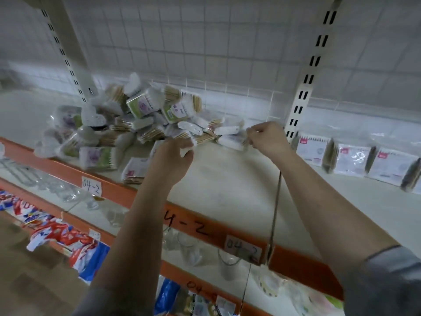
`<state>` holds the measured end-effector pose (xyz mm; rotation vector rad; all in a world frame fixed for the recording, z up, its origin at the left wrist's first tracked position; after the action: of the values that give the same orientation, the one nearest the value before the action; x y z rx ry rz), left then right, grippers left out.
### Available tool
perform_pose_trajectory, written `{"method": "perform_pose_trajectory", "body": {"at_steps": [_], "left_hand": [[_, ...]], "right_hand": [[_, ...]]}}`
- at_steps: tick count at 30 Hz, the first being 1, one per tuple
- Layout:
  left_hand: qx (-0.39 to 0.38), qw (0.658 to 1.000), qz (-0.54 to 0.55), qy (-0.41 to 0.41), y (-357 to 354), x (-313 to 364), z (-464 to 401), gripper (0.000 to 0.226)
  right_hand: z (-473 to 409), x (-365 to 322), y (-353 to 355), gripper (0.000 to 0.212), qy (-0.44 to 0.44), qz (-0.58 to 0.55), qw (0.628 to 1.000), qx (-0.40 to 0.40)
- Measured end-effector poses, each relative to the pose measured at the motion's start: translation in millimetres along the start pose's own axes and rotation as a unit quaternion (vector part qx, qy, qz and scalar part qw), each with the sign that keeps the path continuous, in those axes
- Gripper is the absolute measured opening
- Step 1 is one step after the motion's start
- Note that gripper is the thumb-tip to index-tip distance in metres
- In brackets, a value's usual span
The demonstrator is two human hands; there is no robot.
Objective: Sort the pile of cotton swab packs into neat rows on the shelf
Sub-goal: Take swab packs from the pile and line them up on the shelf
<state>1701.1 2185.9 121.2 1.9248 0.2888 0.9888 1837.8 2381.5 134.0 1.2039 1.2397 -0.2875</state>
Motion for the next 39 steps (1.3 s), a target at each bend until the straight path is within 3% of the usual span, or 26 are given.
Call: {"method": "perform_pose_trajectory", "body": {"at_steps": [15,18,19,21,23,28,35,39], "left_hand": [[-0.005,0.998,-0.007,-0.055,-9.8,-1.0,-50.8,0.024],[-0.028,0.998,-0.007,-0.053,-17.8,-1.6,-61.5,0.026],[-0.034,0.998,-0.009,-0.053,-20.8,-0.1,-64.2,0.026],[-0.037,0.998,-0.005,-0.047,-25.2,4.8,-67.6,0.026],[-0.048,0.997,-0.025,-0.053,-31.2,12.9,-69.6,0.024],[-0.107,0.988,-0.066,-0.091,-59.6,38.7,-78.9,0.037],[-0.17,0.979,0.108,0.01,-106.0,51.6,-89.0,0.067],[-0.191,0.962,0.192,0.04,-119.8,53.1,-88.6,0.055]], "right_hand": [[-70.4,-2.8,-30.0,0.036,-0.105,-0.009,0.994,0.024],[-64.2,-0.6,-22.3,0.019,-0.112,-0.077,0.989,0.052],[-62.4,2.9,-17.6,0.021,-0.116,-0.101,0.986,0.066],[-54.3,6.1,-6.8,0.05,-0.126,-0.132,0.98,0.083],[-44.3,7.1,4.4,0.056,-0.119,-0.145,0.978,0.09],[-13.3,21.2,30.0,0.037,-0.116,-0.182,0.971,0.098],[43.1,53.1,46.4,0.017,-0.169,-0.231,0.95,0.125],[78.9,63.7,52.9,0.012,-0.178,-0.277,0.933,0.146]]}}
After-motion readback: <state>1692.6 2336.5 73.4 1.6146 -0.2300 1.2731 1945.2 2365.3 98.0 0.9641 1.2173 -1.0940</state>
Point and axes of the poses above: each hand's wrist, its own z-axis away from the middle knuckle, its own y-axis out of the back of the hand, x = y × z, the point moved 8 cm from there along -z, towards the middle knuckle, and after that the axes turned 7 degrees about -z, right-handed, at the moved point
